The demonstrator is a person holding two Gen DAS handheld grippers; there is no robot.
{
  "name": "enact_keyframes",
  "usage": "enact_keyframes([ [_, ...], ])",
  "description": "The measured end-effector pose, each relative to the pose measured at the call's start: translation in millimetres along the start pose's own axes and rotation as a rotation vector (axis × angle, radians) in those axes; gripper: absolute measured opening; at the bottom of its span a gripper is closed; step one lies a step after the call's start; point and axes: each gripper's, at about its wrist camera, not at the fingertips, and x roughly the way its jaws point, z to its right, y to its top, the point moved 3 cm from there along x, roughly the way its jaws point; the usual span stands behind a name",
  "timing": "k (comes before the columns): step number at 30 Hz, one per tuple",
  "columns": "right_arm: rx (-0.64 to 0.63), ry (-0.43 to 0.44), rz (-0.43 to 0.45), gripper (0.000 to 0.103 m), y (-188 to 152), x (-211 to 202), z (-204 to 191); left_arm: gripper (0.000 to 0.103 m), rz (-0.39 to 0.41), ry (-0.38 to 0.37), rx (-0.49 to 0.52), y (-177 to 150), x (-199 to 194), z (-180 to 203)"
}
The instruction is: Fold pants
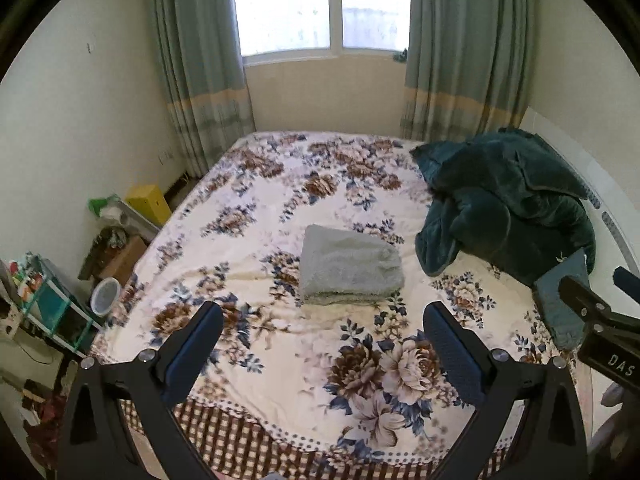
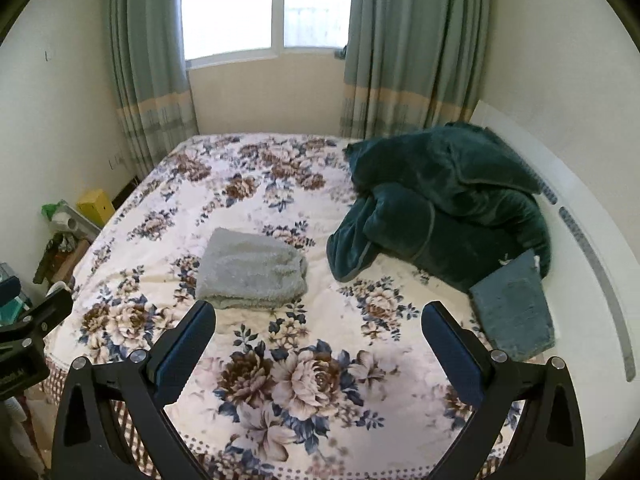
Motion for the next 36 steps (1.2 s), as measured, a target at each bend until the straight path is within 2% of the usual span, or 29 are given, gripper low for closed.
enact_keyframes([
  [6,0.011,0.017,0.035,0.103,-1,-69,-5,0.102,0.027,-0.01,-0.012,-4,-40,-10],
  [11,-0.007,0.031,0.05,0.103,-2,-96,-16,0.102,0.037,-0.005,-0.027,-9,-49,-17],
  [21,0.0,0.063,0.03,0.103,0,-96,-22,0.103,0.058,0.044,-0.021,-15,-55,-21],
  [36,-0.012,0.065,0.031,0.103,10,-90,-22,0.103,0.052,0.046,-0.032,-16,-57,-22],
])
